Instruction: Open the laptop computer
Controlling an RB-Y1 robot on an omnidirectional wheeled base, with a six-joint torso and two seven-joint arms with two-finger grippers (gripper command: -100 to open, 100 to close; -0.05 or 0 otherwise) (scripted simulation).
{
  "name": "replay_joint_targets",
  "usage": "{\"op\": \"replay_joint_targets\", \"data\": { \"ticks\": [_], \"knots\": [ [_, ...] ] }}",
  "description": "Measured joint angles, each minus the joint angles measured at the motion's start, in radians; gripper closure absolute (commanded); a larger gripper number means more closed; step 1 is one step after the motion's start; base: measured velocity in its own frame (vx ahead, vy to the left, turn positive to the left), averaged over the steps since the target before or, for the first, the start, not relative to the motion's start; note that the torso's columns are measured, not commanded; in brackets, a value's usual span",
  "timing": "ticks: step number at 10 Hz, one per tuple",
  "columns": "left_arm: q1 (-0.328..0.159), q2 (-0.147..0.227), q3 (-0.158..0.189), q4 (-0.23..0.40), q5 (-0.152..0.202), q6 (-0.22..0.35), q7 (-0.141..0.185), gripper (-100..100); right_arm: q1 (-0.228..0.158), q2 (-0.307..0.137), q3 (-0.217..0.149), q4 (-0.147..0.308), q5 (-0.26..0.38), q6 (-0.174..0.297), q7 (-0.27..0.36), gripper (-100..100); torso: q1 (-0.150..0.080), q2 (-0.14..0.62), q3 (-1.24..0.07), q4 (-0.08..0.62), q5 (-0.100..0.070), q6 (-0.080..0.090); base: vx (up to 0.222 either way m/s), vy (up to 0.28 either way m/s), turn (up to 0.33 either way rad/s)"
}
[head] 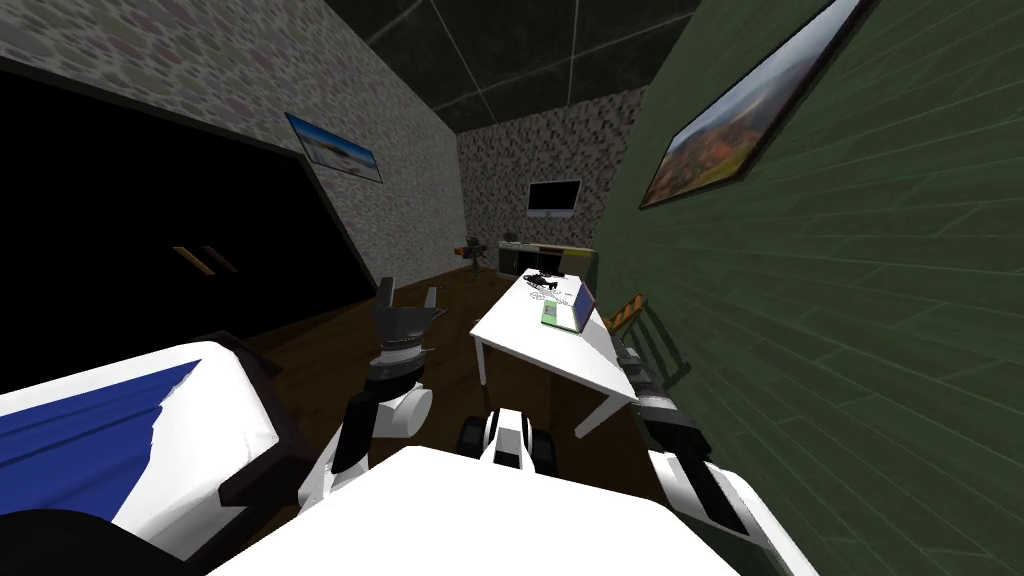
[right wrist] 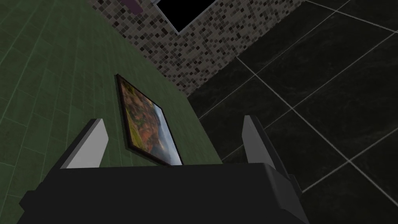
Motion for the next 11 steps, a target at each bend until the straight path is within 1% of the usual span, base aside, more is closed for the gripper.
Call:
{"op": "replay_joint_targets", "data": {
  "ticks": [1,2,3,4,5,6,7,9,10,11],
  "knots": [
    [0.000,0.000,0.000,0.000,0.000,0.000,0.000,0,0.014,-0.026,-0.023,0.000,0.018,0.022,0.011,-100,0.001,0.000,0.000,0.000,0.000,0.000,0.038,0.068,0.067],
    [0.000,0.000,0.000,0.000,0.000,0.000,0.000,0,0.009,-0.025,-0.027,0.016,0.033,0.031,0.025,-100,-0.002,0.000,0.000,0.000,0.000,0.000,0.030,0.055,0.134],
    [0.000,0.000,0.000,0.000,0.000,0.000,0.000,0,0.001,-0.035,-0.037,0.036,0.050,0.041,0.040,-100,-0.002,0.000,0.000,0.000,-0.001,0.000,0.040,0.076,0.165],
    [0.000,0.000,0.000,0.000,0.000,0.000,0.000,0,0.004,-0.051,-0.055,0.054,0.072,0.055,0.057,-100,0.000,0.000,0.000,0.000,0.000,0.000,0.057,0.088,0.193],
    [0.000,0.000,0.000,0.000,0.000,0.000,0.000,0,-0.006,-0.063,-0.068,0.083,0.099,0.073,0.080,-100,0.001,-0.001,-0.001,0.000,0.000,0.000,0.056,0.098,0.190],
    [0.000,0.000,0.000,0.000,0.000,0.000,0.000,0,0.003,-0.084,-0.093,0.109,0.120,0.082,0.098,-100,0.001,-0.001,-0.001,0.000,0.000,0.000,0.052,0.101,0.153],
    [0.000,0.000,0.000,0.000,0.000,0.000,0.000,0,0.002,-0.102,-0.106,0.125,0.147,0.105,0.118,-100,0.001,0.000,0.000,0.000,0.000,0.000,0.041,0.072,0.047],
    [0.000,0.000,0.000,0.000,0.000,0.000,0.000,0,0.001,-0.103,-0.129,0.173,0.181,0.105,0.155,-100,-0.002,0.001,0.001,0.000,0.000,0.000,0.040,0.070,0.147],
    [0.000,0.000,0.000,0.000,0.000,0.000,0.000,0,0.006,-0.130,-0.151,0.199,0.200,0.114,0.170,-100,-0.001,0.000,0.000,0.000,0.000,0.000,0.056,0.090,0.224],
    [0.000,0.000,0.000,0.000,0.000,0.000,0.000,0,0.006,-0.145,-0.168,0.225,0.227,0.129,0.192,-100,0.001,-0.001,-0.001,0.000,0.000,0.000,0.058,0.105,0.180]
  ]
}}
